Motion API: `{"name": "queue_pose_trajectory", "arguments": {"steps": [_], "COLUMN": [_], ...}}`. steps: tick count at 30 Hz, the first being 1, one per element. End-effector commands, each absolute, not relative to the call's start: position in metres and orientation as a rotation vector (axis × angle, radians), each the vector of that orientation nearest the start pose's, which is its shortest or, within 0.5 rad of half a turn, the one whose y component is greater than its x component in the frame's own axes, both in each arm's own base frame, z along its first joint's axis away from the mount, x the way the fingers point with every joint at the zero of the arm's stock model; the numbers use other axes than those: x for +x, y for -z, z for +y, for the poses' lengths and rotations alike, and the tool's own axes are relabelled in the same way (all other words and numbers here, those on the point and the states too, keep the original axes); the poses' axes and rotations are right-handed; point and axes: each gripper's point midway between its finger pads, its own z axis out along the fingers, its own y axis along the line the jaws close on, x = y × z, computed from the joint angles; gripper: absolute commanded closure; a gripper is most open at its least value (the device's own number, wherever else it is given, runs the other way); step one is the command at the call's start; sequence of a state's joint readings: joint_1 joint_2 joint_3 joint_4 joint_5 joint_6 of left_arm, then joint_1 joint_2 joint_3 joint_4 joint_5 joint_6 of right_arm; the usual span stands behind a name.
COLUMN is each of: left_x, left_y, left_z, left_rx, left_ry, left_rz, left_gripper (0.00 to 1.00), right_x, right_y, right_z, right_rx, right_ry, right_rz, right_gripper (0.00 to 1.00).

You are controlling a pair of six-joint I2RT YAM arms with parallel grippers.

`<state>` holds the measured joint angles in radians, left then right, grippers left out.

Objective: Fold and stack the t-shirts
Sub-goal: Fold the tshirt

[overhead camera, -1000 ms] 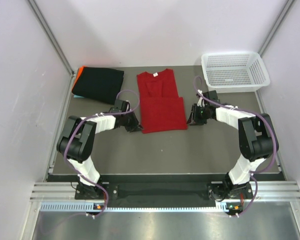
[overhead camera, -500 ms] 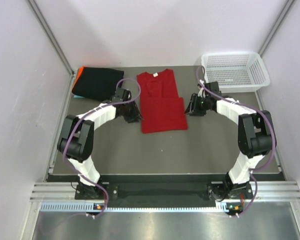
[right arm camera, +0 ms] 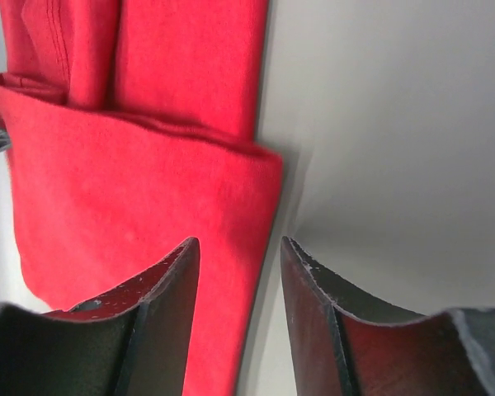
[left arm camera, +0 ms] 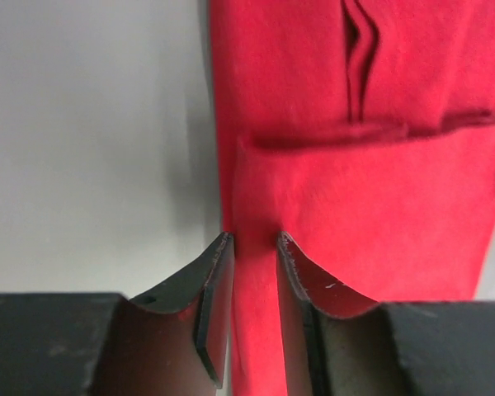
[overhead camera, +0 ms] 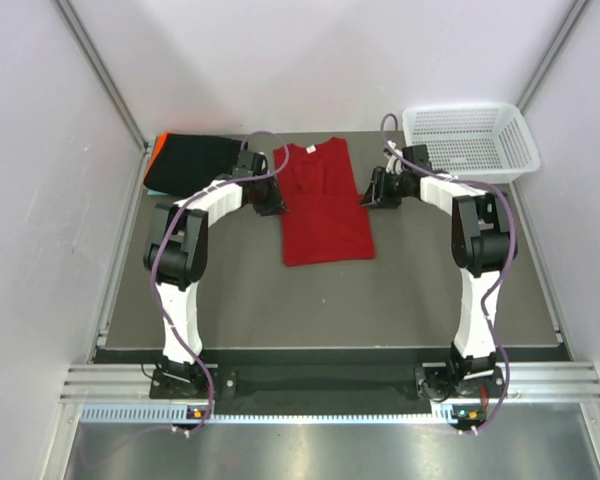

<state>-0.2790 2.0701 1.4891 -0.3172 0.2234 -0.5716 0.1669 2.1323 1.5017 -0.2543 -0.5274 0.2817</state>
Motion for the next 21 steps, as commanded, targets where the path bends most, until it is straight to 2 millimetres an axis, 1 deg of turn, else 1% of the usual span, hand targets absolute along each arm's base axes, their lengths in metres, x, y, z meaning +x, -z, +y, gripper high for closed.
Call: {"name": "queue_pose_trajectory", "arguments": {"steps": [1,2,3,4,6,7,9,11,12,13,14,17,18,20,21], "left_x": [0.491,0.494,0.496,0.497,0.499,0.499,0.5,0.499,0.502,0.503,0.501,0.502,0.502,0.502,0.501], "left_y": [-0.055,-0.049,-0.047,-0.044,-0.04,-0.038,-0.041,-0.045,-0.047,-0.048,-0.047,-0.042,-0.04,-0.035,-0.034], "left_z": [-0.2,-0.199,-0.197,-0.195,-0.193,-0.192,-0.191,-0.188,-0.187,-0.187,-0.187,-0.187,-0.187,-0.185,-0.185], "left_rx": [-0.215,-0.223,-0.232,-0.254,-0.271,-0.282,-0.293,-0.305,-0.31,-0.316,-0.318,-0.334,-0.335,-0.339,-0.344], "left_ry": [0.646,0.637,0.634,0.628,0.636,0.644,0.666,0.67,0.671,0.677,0.682,0.701,0.701,0.694,0.691], "left_rz": [2.491,2.498,2.5,2.506,2.509,2.509,2.497,2.49,2.472,2.464,2.466,2.474,2.477,2.487,2.489], "left_gripper": [0.69,0.72,0.79,0.84,0.94,1.0,1.0,1.0,1.0,1.0,1.0,1.0,1.0,1.0,0.98], "right_x": [0.506,0.507,0.51,0.513,0.518,0.521,0.526,0.531,0.528,0.525,0.531,0.533,0.534,0.535,0.537], "right_y": [-0.066,-0.059,-0.059,-0.055,-0.056,-0.057,-0.06,-0.069,-0.075,-0.071,-0.076,-0.067,-0.064,-0.052,-0.049], "right_z": [0.19,0.192,0.193,0.194,0.196,0.196,0.199,0.204,0.21,0.212,0.214,0.213,0.21,0.202,0.198], "right_rx": [-0.2,-0.201,-0.198,-0.193,-0.194,-0.187,-0.201,-0.228,-0.259,-0.233,-0.243,-0.211,-0.191,-0.145,-0.129], "right_ry": [-0.901,-0.912,-0.923,-0.929,-0.938,-0.942,-0.953,-0.986,-1.047,-1.089,-1.101,-1.139,-1.137,-1.13,-1.118], "right_rz": [2.354,2.357,2.351,2.352,2.335,2.328,2.296,2.242,2.208,2.214,2.177,2.194,2.201,2.234,2.238], "right_gripper": [0.55,0.56,0.61,0.66,0.78,0.88,0.96,0.99,1.0,1.0,1.0,0.99,0.97,0.95,0.93]}}
